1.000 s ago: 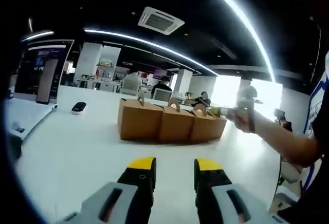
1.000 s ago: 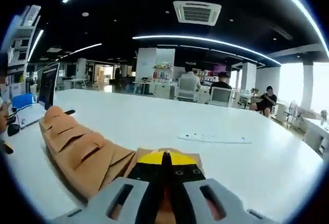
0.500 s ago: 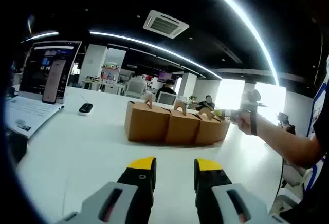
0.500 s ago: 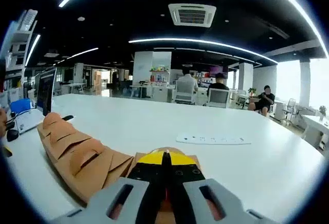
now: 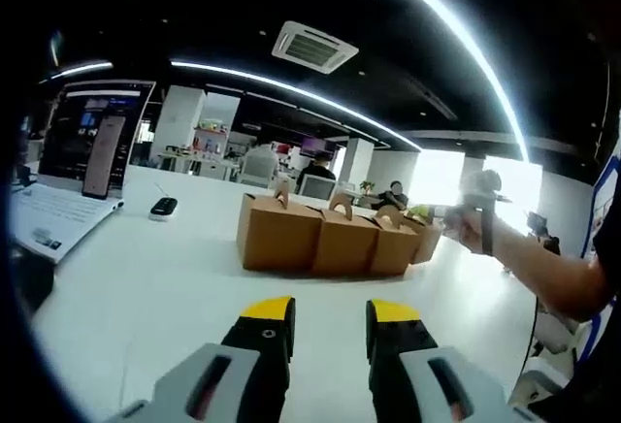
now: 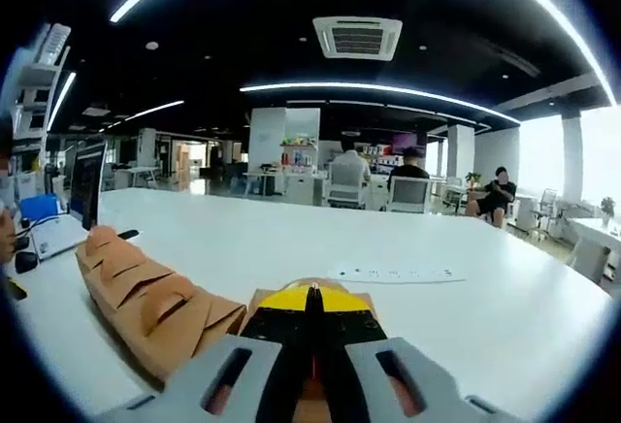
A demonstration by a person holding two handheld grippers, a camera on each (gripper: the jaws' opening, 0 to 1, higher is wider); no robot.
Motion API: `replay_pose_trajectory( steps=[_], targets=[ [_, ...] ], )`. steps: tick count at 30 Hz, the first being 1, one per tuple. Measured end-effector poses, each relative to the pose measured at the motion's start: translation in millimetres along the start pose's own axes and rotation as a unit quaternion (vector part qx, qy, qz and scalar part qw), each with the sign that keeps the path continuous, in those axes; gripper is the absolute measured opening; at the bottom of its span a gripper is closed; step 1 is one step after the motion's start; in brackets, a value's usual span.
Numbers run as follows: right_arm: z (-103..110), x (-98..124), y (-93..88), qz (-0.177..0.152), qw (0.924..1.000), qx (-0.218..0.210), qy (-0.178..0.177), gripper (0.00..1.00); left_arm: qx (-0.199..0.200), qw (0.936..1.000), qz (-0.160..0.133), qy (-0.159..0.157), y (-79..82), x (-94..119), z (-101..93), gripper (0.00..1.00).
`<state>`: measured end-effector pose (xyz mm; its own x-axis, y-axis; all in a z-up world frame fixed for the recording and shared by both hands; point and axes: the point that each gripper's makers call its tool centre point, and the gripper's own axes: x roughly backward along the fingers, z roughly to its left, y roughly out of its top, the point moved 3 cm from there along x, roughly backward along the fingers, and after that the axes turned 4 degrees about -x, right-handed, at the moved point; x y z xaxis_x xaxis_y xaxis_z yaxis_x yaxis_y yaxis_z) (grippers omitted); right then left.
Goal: Pick up one paper box from the group, open the paper box, and remove the item inside
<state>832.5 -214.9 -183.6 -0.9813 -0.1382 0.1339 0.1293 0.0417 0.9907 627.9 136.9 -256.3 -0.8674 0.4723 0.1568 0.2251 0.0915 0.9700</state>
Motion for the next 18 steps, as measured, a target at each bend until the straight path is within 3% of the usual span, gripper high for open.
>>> replay_pose_trajectory(
  steps=[7, 14, 18],
  targets=[
    [-10, 19, 15.5, -0.021, 0.9998, 0.001, -0.002, 0.02, -0.005, 1.0, -0.003, -0.001, 3.0, -1, -6.8, 0.31],
    [-13, 45, 10.8, -0.025, 0.9996, -0.006, 0.007, 0.02, -0.025, 0.9995, -0.019, -0.009, 13.3, -1, -18.2, 0.31],
    [-9, 58, 9.3, -0.028, 0.9995, -0.001, 0.017, 0.02, -0.033, 0.9992, -0.014, -0.014, 15.4, -3, -24.5, 0.31]
  ],
)
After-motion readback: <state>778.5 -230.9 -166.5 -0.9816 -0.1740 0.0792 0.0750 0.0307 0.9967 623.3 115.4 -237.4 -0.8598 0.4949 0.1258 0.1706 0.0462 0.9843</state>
